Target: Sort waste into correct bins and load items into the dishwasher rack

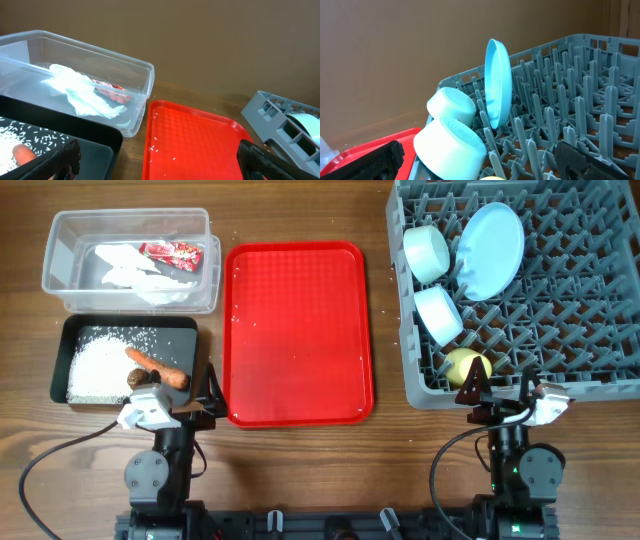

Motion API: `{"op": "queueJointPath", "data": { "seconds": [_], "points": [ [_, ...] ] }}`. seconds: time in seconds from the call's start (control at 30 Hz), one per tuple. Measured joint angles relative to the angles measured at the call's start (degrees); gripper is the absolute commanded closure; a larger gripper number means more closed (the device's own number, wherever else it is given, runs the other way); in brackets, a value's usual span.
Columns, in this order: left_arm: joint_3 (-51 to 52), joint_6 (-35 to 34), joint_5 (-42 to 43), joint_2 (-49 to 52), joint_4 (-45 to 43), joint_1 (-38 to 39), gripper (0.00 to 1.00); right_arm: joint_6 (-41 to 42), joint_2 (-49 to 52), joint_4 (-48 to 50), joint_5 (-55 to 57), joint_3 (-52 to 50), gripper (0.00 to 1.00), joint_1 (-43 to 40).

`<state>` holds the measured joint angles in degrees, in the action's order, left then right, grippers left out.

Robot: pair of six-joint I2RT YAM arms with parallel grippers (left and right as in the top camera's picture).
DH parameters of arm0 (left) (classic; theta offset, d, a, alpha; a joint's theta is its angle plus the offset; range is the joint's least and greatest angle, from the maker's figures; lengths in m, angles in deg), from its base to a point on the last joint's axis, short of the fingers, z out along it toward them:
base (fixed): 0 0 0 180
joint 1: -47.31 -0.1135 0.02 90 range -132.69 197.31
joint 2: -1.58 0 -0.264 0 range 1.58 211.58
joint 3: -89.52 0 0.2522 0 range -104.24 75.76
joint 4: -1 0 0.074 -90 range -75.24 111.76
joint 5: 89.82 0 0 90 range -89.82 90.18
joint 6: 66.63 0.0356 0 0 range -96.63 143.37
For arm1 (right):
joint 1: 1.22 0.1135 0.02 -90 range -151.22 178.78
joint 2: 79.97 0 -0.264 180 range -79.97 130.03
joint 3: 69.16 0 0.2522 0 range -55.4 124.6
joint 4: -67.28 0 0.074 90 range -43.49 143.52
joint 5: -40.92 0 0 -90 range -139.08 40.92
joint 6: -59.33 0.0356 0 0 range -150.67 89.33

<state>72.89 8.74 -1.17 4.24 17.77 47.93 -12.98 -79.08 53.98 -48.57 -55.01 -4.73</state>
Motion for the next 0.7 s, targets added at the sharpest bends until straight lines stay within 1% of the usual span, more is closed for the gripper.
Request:
{"op": "queueJointPath", "data": {
  "seconds": [0.13, 0.3, 0.7],
  "points": [
    [1.6, 0.0, 0.0, -1.8, 0.0, 0.0, 0.00, 0.0, 0.0, 0.0, 0.0, 0.0, 0.00, 0.0],
    [1.8, 0.0, 0.0, -1.8, 1.2, 0.0, 0.00, 0.0, 0.0, 0.0, 0.0, 0.0, 0.00, 0.0],
    [1.9, 0.0, 0.5, -1.8, 1.3, 0.0, 0.00, 0.0, 0.0, 0.0, 0.0, 0.0, 0.00, 0.0]
  ]
}}
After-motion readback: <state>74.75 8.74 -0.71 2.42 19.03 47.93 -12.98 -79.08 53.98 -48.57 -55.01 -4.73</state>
